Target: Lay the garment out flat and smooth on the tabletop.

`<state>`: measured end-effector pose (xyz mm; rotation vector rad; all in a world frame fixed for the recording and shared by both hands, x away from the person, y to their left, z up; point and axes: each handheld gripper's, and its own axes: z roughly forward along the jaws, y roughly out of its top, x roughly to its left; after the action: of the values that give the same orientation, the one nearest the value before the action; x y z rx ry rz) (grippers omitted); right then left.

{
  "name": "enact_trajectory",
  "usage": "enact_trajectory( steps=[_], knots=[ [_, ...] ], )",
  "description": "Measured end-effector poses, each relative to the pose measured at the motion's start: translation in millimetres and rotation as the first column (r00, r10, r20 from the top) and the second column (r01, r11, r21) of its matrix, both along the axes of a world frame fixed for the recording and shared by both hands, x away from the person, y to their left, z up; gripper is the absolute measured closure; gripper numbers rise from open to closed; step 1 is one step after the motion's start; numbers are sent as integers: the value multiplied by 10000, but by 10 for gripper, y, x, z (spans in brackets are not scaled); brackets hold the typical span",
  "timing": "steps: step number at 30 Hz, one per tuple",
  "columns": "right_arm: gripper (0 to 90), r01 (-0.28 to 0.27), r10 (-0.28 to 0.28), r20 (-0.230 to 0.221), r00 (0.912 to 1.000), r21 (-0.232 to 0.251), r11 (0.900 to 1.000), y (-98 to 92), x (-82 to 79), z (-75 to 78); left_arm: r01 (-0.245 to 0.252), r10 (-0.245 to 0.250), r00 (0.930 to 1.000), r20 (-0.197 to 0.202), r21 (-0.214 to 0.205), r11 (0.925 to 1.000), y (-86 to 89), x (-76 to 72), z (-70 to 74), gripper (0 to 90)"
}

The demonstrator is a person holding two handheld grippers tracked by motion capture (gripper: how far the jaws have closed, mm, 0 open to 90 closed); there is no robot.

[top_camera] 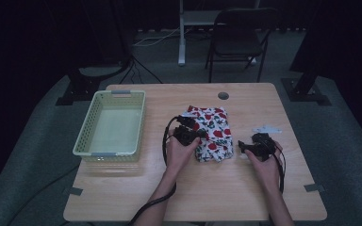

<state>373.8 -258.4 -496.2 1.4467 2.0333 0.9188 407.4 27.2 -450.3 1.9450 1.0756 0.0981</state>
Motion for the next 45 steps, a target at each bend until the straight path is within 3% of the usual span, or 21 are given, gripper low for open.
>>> enact_trajectory(
  steps=[45],
  knots=[
    [272,-4,4,6,10000,-27,10000,1,0,0,-349,366,9978,548,-318,9989,209,-61,239,899]
  ],
)
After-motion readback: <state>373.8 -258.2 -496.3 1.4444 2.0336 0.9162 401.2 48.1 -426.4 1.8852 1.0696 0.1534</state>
